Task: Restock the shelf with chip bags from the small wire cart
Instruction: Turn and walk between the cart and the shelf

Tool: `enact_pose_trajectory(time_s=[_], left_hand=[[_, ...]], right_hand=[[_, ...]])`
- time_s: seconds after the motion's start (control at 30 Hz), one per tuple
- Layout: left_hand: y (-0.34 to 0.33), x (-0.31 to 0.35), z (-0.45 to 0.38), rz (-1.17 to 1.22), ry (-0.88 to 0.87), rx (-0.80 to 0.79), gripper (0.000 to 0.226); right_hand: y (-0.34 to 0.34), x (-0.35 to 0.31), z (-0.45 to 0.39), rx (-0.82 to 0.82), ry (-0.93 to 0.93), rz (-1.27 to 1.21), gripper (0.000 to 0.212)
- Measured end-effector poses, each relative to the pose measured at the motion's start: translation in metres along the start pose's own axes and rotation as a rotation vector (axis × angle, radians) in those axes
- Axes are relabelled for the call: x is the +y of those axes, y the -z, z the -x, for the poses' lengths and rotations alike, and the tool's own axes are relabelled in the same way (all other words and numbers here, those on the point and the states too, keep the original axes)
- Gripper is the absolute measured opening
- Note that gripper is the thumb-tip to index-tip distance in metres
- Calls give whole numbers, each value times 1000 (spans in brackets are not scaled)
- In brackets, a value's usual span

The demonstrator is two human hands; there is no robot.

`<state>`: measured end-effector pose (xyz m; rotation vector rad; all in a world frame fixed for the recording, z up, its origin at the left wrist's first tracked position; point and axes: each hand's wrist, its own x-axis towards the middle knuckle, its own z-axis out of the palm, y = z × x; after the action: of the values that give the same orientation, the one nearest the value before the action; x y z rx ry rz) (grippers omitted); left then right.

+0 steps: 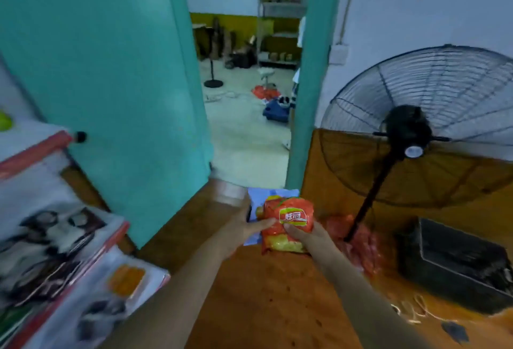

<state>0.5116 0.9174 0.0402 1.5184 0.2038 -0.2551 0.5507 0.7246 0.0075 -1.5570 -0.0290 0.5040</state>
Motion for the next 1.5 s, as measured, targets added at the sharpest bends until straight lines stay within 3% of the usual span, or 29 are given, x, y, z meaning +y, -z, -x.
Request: enact_pose_trajectory(time_s=[0.1, 0.2, 0.3, 0.37, 0.47, 0.57, 0.73, 0.9, 1.03, 1.17, 1.23, 1.4, 1.5], left_hand=[[54, -13, 39, 38, -27, 196, 62], [92, -32, 82, 78, -5, 395, 50], [123, -58, 137, 96, 36, 575, 39], [134, -75, 181, 132, 59, 694, 51], [141, -98, 257, 193, 131, 857, 35], [149, -116, 334, 245, 163, 972, 37], [164, -148, 453, 299, 145, 1164, 52], [178, -193, 561, 412, 69, 1376, 62], [186, -207, 626, 450, 33, 1498, 70], [198, -219, 662, 384, 5, 1461, 60], [212, -227, 671, 359, 20, 1449, 69], [255, -257, 687, 323, 82, 1566, 81], [294, -274, 697, 346, 136, 1602, 85]], right_hand=[[-59, -4, -20, -195, -19, 19, 61], [-116, 0, -26, -391, -31, 67, 62], [-173, 11, -16, -550, -79, 84, 45], [-209, 23, 1, -640, -120, 89, 50], [-264, 45, 38, -769, -199, 103, 55], [-318, 61, 86, -884, -245, 131, 61], [-409, 82, 166, -1069, -197, 243, 76], [-498, 115, 261, -1176, -118, 358, 43], [-553, 145, 321, -1209, 11, 418, 52], [-591, 164, 359, -1254, 43, 446, 51], [-612, 172, 367, -1287, 48, 481, 54], [-669, 194, 359, -1322, -102, 580, 68], [-708, 199, 349, -1374, -146, 637, 55]])
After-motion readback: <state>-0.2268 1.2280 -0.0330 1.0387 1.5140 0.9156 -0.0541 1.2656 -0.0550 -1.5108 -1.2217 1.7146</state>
